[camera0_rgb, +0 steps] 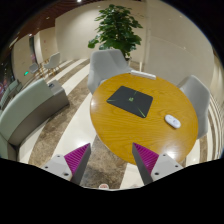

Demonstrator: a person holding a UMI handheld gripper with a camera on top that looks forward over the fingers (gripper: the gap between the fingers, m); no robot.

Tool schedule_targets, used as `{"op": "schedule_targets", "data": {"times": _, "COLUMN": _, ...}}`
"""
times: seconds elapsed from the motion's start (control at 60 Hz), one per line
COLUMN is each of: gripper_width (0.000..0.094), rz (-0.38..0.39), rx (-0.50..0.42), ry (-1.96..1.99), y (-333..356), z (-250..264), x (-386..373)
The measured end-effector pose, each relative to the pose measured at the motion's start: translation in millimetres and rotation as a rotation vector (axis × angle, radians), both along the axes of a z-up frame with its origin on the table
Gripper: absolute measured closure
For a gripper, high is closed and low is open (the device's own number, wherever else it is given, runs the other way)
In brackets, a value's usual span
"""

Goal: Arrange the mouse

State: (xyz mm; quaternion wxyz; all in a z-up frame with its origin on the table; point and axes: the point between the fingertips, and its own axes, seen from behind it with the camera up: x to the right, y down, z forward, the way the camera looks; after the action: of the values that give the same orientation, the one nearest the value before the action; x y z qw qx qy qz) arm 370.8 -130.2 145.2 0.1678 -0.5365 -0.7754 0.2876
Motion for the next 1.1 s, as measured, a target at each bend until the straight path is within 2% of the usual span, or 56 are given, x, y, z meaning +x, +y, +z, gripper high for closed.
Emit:
{"op": "schedule_targets", "data": {"times": 0.15, "gripper_width": 0.0074, "rz": -0.100, "rx": 0.013, "ry": 0.008, "y": 28.1, "z": -2.2, "x": -5.7}}
{"op": "schedule_targets", "data": {"times": 0.483, "gripper_width": 0.0072, "rz": -0.306, "rx": 0.074, "ry": 0.024, "y": 167.7, "z": -21.9, "x": -32.7}}
{"op": "schedule_targets", "data": {"times": 0.7, "gripper_width": 0.0071, "rz": -0.425, "rx": 0.088, "ry": 0.036, "y": 228.7, "z": -36.9, "x": -43.2}}
{"op": "schedule_targets", "data": {"times": 0.833, "gripper_width": 0.0072, "rz": -0.448, "rx": 0.086, "ry": 0.037, "y": 246.3, "z": -44.7, "x": -51.7}}
{"op": "schedule_targets", "data": {"times": 1.1, "gripper_width": 0.0073, "rz": -0.411, "rx": 0.091, "ry": 0.072, "y": 262.9, "z": -77.8, "x": -105.0}}
